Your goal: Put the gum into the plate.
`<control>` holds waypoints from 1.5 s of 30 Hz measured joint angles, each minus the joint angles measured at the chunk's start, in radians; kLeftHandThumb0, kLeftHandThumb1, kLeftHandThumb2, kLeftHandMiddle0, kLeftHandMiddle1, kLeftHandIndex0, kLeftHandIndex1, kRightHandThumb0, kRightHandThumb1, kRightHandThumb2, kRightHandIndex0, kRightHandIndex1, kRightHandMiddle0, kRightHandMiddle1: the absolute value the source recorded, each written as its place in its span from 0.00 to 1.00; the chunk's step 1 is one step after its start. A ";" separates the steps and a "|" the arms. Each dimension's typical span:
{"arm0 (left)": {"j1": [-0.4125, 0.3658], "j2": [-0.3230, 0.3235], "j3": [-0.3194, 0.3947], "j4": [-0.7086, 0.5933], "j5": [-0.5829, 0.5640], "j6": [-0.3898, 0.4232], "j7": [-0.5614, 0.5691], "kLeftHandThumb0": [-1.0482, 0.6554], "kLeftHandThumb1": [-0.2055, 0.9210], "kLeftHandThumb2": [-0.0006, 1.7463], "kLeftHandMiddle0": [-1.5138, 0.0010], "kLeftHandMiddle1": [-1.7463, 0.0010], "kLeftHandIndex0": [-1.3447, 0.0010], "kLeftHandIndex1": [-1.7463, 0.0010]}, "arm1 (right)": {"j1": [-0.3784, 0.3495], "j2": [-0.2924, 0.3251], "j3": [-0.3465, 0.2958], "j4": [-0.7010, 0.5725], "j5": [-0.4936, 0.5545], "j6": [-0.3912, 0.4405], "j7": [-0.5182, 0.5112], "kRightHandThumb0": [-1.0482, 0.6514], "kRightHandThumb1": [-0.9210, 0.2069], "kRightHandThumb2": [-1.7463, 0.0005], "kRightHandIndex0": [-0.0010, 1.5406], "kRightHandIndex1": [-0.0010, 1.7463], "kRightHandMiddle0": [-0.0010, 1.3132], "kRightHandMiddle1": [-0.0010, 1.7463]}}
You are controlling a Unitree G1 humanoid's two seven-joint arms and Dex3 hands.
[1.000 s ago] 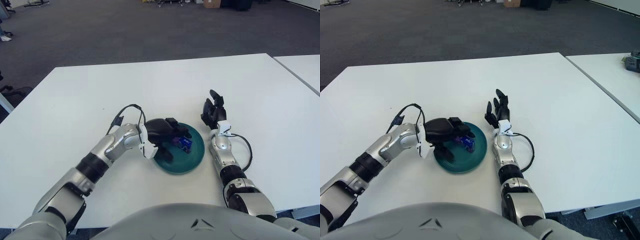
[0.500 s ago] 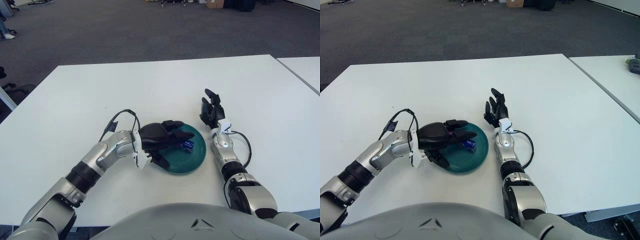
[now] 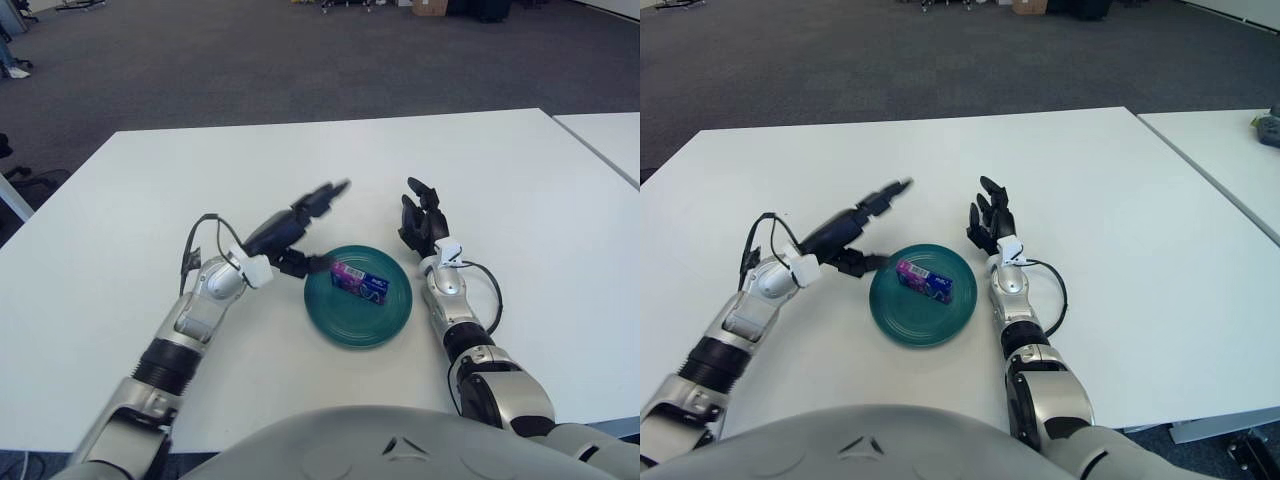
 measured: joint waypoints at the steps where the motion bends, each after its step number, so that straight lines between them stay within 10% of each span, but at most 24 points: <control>1: 0.010 -0.030 0.018 0.011 -0.021 0.008 0.020 0.00 1.00 0.40 1.00 1.00 1.00 1.00 | 0.001 0.000 0.000 -0.003 0.000 0.001 -0.001 0.25 0.00 0.55 0.21 0.00 0.00 0.28; 12: 0.062 -0.285 0.131 -0.012 -0.288 0.023 0.103 0.00 1.00 0.53 1.00 1.00 1.00 1.00 | 0.006 0.012 0.011 -0.028 0.000 0.022 0.010 0.21 0.00 0.56 0.22 0.01 0.00 0.30; 32: 0.144 -0.199 0.221 0.166 -0.112 0.043 0.181 0.00 1.00 0.61 1.00 1.00 1.00 1.00 | 0.019 0.080 0.071 -0.055 -0.023 0.040 -0.034 0.21 0.00 0.59 0.24 0.01 0.00 0.31; 40: 0.246 -0.208 0.266 0.155 -0.114 -0.006 0.225 0.07 1.00 0.59 0.72 0.97 0.99 0.58 | 0.034 0.097 0.127 -0.067 -0.102 0.034 -0.130 0.22 0.00 0.60 0.23 0.00 0.00 0.32; 45: 0.265 -0.199 0.281 0.138 -0.096 0.013 0.248 0.08 1.00 0.57 0.70 0.97 0.98 0.52 | 0.033 0.097 0.154 -0.066 -0.130 0.041 -0.181 0.22 0.00 0.60 0.20 0.00 0.00 0.30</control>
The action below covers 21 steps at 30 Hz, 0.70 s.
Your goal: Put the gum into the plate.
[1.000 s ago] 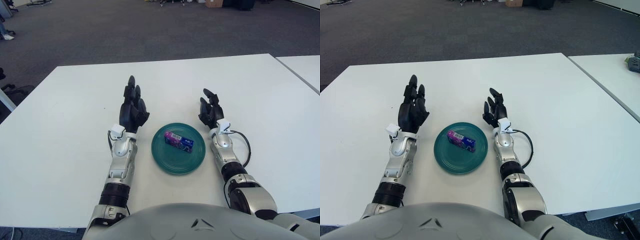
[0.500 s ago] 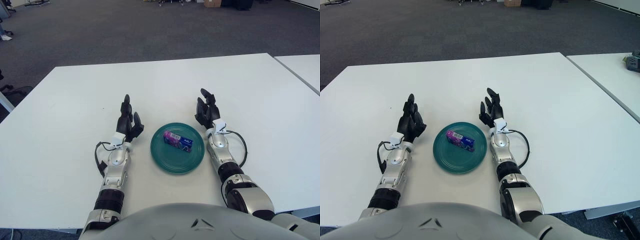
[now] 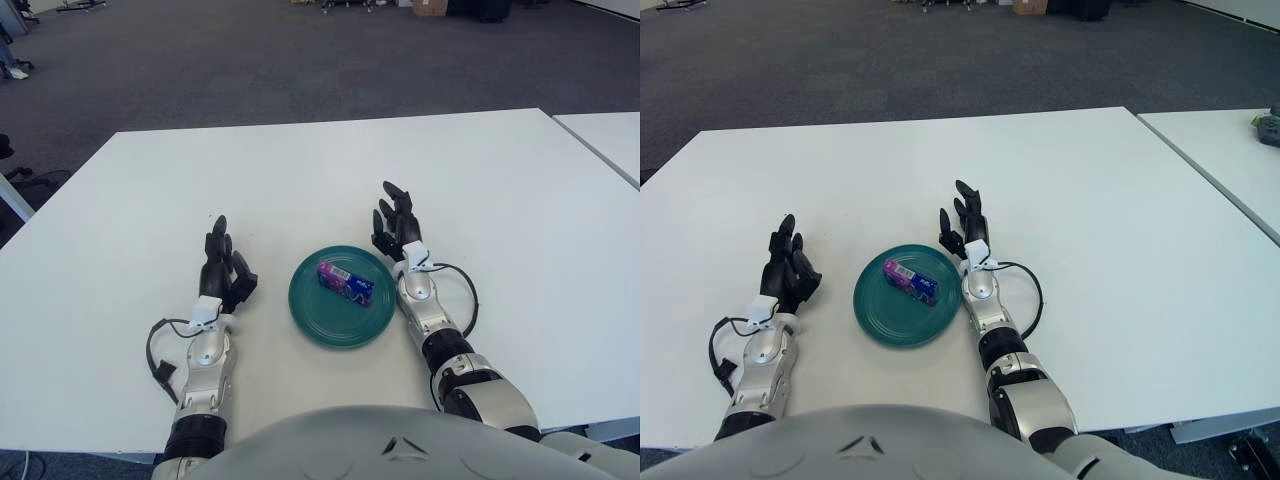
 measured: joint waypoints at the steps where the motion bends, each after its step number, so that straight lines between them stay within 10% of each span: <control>1: 0.001 0.004 0.001 -0.002 0.006 0.005 0.000 0.08 1.00 0.57 0.71 0.98 0.98 0.51 | 0.001 0.000 0.003 0.000 -0.002 0.000 -0.003 0.22 0.00 0.59 0.19 0.00 0.00 0.29; 21: 0.027 0.053 -0.023 0.003 0.010 -0.060 -0.060 0.05 1.00 0.56 0.83 1.00 1.00 0.58 | 0.037 -0.031 0.024 -0.050 0.007 -0.013 0.047 0.16 0.00 0.46 0.08 0.00 0.00 0.12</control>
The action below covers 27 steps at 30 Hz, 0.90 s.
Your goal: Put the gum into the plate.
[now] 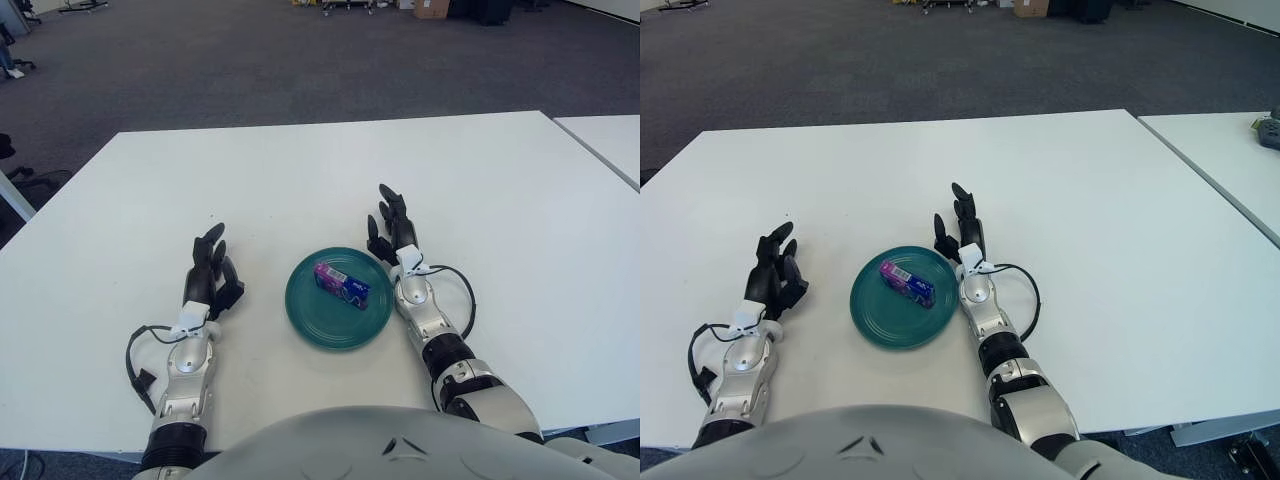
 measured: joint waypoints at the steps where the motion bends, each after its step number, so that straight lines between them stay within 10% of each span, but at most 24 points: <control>1: 0.002 -0.007 -0.008 -0.004 0.001 -0.003 -0.001 0.05 1.00 0.56 0.83 1.00 1.00 0.58 | 0.000 -0.002 -0.003 -0.001 0.006 -0.002 0.009 0.16 0.00 0.45 0.08 0.00 0.00 0.11; 15: 0.136 -0.131 -0.110 -0.205 0.020 -0.001 0.012 0.07 1.00 0.56 0.83 1.00 1.00 0.57 | 0.069 -0.056 -0.050 -0.123 0.098 0.013 0.154 0.15 0.00 0.45 0.03 0.00 0.00 0.05; 27: 0.270 -0.190 -0.192 -0.388 0.103 0.017 0.050 0.07 1.00 0.56 0.83 1.00 1.00 0.58 | 0.252 -0.096 -0.077 -0.394 0.109 0.121 0.152 0.23 0.00 0.47 0.12 0.02 0.00 0.22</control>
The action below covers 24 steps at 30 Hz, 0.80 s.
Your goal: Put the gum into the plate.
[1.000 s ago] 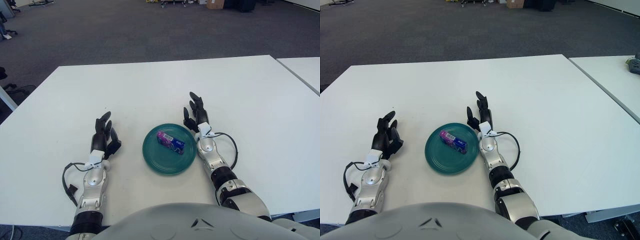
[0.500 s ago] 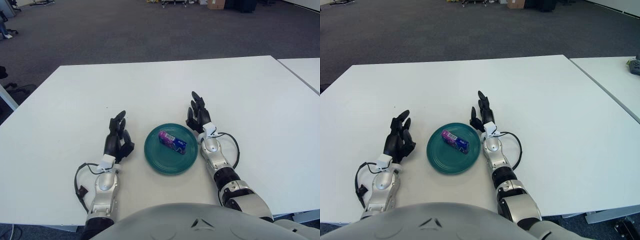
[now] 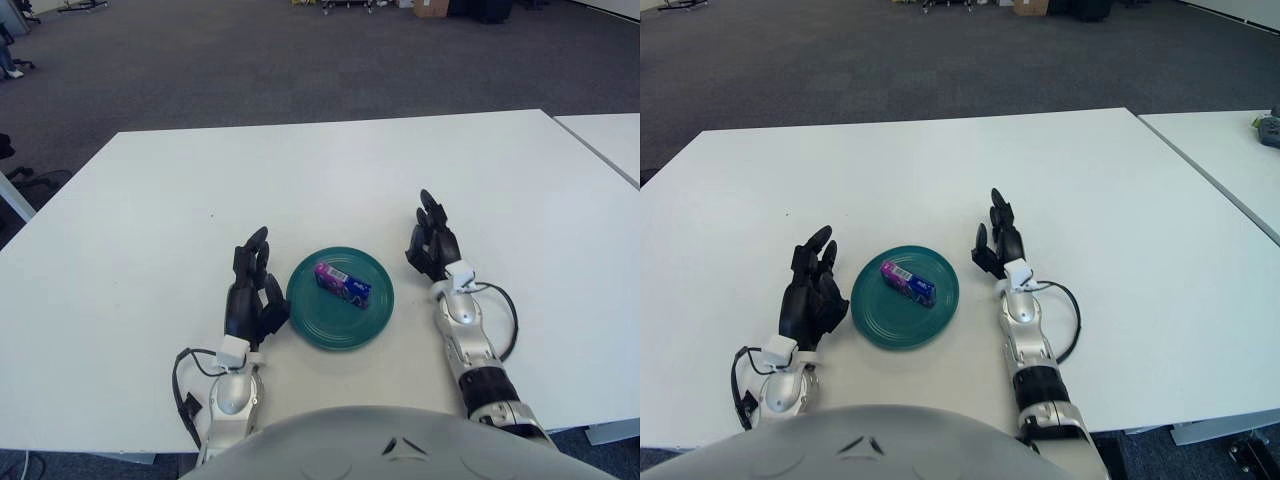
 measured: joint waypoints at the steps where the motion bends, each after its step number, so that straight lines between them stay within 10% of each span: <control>1: 0.000 -0.001 -0.003 -0.005 0.005 0.002 0.004 0.07 1.00 0.56 0.83 1.00 1.00 0.58 | 0.003 0.004 -0.001 -0.002 0.000 0.000 -0.005 0.23 0.00 0.47 0.13 0.02 0.00 0.23; 24: -0.002 0.013 0.036 0.049 0.023 -0.064 0.048 0.03 1.00 0.54 0.83 0.99 1.00 0.51 | 0.054 0.032 -0.018 -0.055 0.042 -0.056 0.040 0.21 0.00 0.52 0.15 0.01 0.00 0.27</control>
